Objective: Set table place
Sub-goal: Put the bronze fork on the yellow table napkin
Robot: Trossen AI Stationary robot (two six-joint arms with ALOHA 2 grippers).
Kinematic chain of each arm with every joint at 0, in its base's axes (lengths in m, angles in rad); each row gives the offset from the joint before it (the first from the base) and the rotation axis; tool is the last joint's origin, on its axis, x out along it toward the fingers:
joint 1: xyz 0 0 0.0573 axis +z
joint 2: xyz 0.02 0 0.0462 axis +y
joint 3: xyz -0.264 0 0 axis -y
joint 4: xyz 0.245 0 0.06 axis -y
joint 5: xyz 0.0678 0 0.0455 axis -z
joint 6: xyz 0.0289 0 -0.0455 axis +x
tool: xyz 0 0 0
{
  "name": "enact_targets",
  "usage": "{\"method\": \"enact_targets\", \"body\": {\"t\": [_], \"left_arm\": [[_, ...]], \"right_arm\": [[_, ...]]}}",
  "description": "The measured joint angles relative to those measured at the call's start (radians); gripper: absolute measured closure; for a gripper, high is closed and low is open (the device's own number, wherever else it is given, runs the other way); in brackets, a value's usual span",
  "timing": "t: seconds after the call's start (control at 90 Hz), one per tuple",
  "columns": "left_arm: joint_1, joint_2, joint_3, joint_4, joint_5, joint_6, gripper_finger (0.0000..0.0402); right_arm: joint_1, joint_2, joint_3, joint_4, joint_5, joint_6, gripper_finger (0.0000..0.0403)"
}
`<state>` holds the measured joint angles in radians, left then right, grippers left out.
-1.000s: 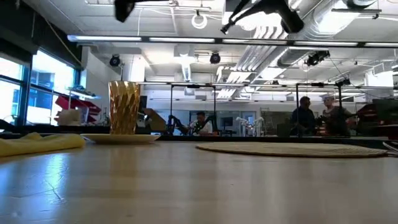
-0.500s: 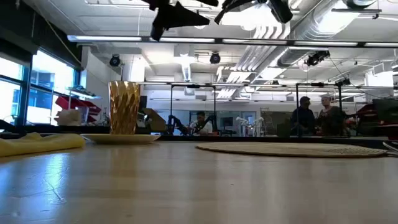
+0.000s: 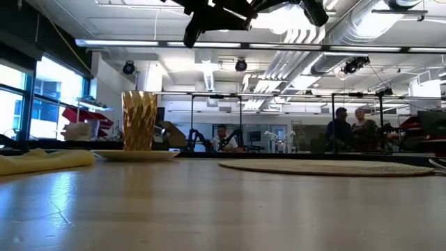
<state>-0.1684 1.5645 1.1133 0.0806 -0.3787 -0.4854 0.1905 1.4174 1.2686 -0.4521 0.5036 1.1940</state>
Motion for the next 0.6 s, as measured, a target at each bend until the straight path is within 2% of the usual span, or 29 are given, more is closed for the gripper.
{"method": "enact_targets", "body": {"t": [0.111,0.156,0.433,0.522,0.6], "left_arm": [[0.0,-0.006,0.0,-0.008,-0.001,-0.001,0.0386],[0.0,-0.006,0.0,-0.014,-0.002,-0.007,0.0394],[0.0,-0.014,0.0,-0.082,-0.012,-0.096,0.0401],[-0.003,-0.036,0.0,-0.148,-0.012,-0.158,0.0401],[-0.005,-0.069,0.0,-0.231,0.002,-0.232,0.0401]], "right_arm": [[0.0,0.0,0.0,-0.001,-0.003,-0.017,0.0403],[0.0,0.0,0.0,-0.001,-0.008,-0.025,0.0403],[0.0,0.0,0.0,0.004,-0.039,-0.103,0.0399],[-0.001,-0.001,0.0,-0.001,-0.064,-0.127,0.0378],[-0.001,-0.01,0.0,-0.016,-0.071,-0.114,0.0344]]}}
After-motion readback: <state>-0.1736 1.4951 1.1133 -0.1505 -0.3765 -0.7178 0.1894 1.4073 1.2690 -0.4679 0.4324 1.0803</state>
